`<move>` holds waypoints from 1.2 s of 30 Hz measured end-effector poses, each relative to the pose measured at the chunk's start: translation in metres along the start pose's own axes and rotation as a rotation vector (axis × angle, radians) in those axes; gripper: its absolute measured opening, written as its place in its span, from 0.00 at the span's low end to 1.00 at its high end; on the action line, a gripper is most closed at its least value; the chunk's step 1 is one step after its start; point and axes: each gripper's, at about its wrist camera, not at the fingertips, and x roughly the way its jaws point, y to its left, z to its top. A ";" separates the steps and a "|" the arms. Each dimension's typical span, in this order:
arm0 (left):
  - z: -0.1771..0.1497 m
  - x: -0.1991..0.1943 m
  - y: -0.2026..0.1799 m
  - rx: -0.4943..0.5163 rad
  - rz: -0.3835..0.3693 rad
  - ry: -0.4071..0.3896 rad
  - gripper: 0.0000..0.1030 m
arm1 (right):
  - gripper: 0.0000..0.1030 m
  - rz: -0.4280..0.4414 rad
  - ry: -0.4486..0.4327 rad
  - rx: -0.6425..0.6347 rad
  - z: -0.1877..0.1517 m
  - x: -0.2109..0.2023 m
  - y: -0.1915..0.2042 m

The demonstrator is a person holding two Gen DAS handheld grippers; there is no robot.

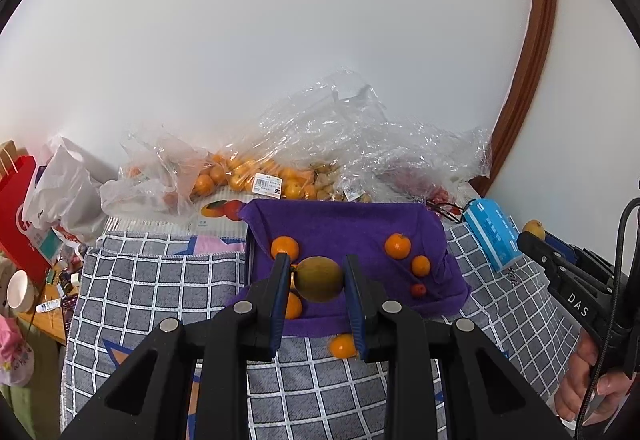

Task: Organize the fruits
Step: 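Carry the yellow fruit over the purple towel with the left gripper while the right gripper carries its fruit, then lower the yellow fruit onto the towel and open the left gripper while the right gripper does likewise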

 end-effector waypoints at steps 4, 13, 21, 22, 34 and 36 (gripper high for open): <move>0.005 0.007 0.004 -0.001 0.008 0.005 0.25 | 0.28 0.004 0.000 0.008 0.005 0.009 -0.002; 0.018 0.033 0.013 -0.005 0.026 0.032 0.25 | 0.28 0.011 0.019 0.004 0.009 0.036 -0.001; 0.026 0.058 0.013 -0.003 0.016 0.058 0.25 | 0.28 0.016 0.053 -0.006 0.008 0.063 -0.001; 0.027 0.062 0.013 -0.003 0.014 0.062 0.25 | 0.28 0.017 0.059 -0.006 0.007 0.067 -0.001; 0.026 0.117 0.017 -0.018 -0.003 0.148 0.25 | 0.28 0.023 0.146 -0.009 -0.004 0.121 -0.001; 0.025 0.127 0.017 -0.016 -0.004 0.166 0.25 | 0.28 0.022 0.155 -0.013 -0.007 0.128 0.000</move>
